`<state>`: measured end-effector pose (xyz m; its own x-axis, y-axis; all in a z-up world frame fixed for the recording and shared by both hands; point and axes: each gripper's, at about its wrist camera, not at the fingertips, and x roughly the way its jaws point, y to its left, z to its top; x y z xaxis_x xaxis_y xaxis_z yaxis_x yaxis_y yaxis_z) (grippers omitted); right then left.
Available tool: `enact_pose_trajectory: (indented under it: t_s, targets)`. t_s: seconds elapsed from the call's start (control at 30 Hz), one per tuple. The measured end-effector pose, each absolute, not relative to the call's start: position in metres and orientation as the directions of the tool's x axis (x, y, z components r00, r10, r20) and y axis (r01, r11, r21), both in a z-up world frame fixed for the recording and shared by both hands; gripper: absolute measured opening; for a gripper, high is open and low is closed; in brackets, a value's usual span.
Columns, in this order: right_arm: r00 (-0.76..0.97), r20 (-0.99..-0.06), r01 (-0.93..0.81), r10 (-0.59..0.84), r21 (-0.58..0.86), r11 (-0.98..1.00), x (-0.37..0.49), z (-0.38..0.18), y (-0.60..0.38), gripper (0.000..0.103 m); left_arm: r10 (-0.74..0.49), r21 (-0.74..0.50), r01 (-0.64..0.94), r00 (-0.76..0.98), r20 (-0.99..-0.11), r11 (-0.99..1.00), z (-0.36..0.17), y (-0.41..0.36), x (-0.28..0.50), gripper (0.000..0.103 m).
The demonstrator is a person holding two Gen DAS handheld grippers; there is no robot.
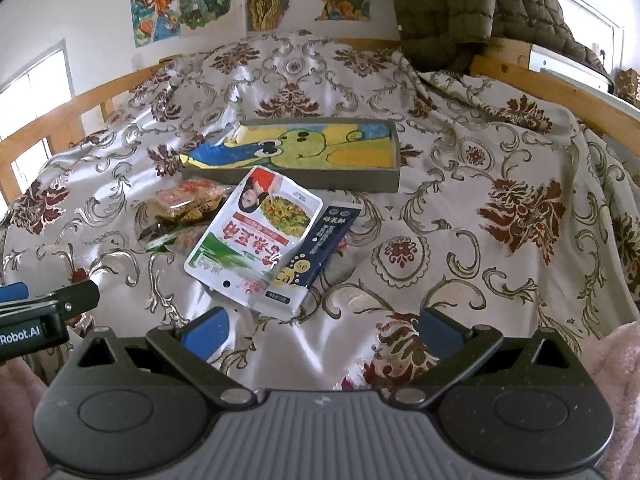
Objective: Organize snacks
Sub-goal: 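Move the left tool to the white noodle packet while the right tool approaches the dark blue sachet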
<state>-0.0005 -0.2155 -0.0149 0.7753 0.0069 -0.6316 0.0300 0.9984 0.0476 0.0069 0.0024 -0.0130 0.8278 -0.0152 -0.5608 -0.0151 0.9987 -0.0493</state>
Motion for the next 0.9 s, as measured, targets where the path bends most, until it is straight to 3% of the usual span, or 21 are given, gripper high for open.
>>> enact_pose_trajectory:
  t_s: [0.23, 0.4, 0.57, 0.7, 0.9]
  targets:
    - [0.768, -0.639, 0.006, 0.037, 0.065, 0.998, 0.011, -0.013, -0.216, 0.103, -0.048, -0.058, 0.017, 0.806, -0.589, 0.998, -0.009, 0.006, 0.023, 0.102]
    - [0.789, -0.612, -0.010, 0.053, 0.074, 0.997, 0.021, -0.006, -0.219, 0.103, -0.137, -0.018, 0.158, 0.784, -0.605, 0.987, -0.003, 0.001, 0.045, 0.102]
    - [0.856, -0.517, -0.010, 0.016, 0.015, 1.000, 0.028, 0.004, -0.220, 0.103, -0.174, 0.034, 0.244, 0.774, -0.608, 0.969, 0.001, -0.010, 0.064, 0.102]
    - [0.896, -0.444, -0.028, 0.012, -0.028, 0.999, 0.036, 0.011, -0.220, 0.103, -0.165, 0.022, 0.231, 0.755, -0.635, 0.973, 0.000, -0.011, 0.084, 0.102]
    - [0.873, -0.481, -0.078, 0.080, 0.023, 0.997, 0.066, 0.013, -0.233, 0.103, -0.142, 0.014, 0.202, 0.731, -0.667, 0.979, -0.004, -0.006, 0.114, 0.102]
